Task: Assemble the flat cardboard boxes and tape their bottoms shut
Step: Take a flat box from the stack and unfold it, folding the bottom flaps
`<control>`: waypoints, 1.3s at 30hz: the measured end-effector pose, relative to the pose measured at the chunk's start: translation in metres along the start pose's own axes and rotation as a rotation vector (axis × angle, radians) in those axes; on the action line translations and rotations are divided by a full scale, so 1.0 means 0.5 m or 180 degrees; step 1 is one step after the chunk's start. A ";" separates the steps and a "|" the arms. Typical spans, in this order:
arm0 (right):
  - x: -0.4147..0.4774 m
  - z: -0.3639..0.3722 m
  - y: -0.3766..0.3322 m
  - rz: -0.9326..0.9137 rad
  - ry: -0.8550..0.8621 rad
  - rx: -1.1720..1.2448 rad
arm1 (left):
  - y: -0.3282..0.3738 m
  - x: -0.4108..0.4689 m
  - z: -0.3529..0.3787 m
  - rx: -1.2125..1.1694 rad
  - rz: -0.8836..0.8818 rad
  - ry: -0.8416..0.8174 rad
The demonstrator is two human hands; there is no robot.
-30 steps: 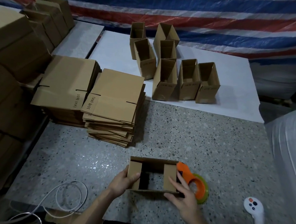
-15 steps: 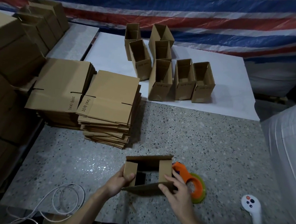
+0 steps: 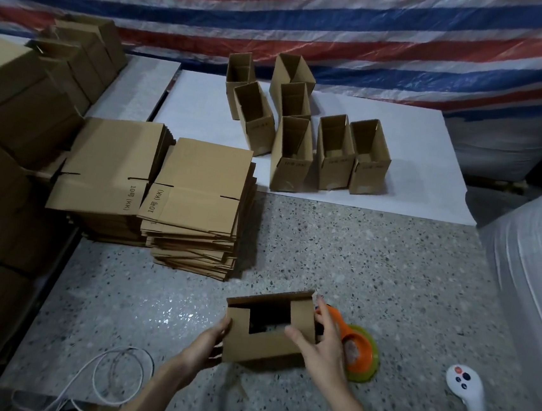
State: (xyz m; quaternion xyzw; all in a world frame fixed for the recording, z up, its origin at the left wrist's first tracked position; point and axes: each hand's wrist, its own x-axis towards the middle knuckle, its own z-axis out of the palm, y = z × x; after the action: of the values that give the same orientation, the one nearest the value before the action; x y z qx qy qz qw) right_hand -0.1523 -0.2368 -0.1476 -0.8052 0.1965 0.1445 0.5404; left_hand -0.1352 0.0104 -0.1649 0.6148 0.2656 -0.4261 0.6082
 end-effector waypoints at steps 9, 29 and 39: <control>0.043 -0.003 -0.015 0.0365 -0.0334 -0.0892 | -0.036 0.003 0.009 -0.0258 0.0881 0.0272; 0.057 0.016 -0.004 0.1041 -0.0346 0.0812 | -0.054 0.003 0.026 0.0124 0.1623 0.0742; 0.046 0.012 0.014 0.0779 -0.0387 0.0340 | -0.048 0.012 0.036 0.1245 0.2277 0.1063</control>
State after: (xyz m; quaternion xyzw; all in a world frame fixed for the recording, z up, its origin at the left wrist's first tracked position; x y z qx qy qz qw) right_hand -0.1357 -0.2373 -0.1659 -0.7352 0.2676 0.2471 0.5717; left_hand -0.1560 -0.0052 -0.1805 0.8320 0.0451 -0.1258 0.5384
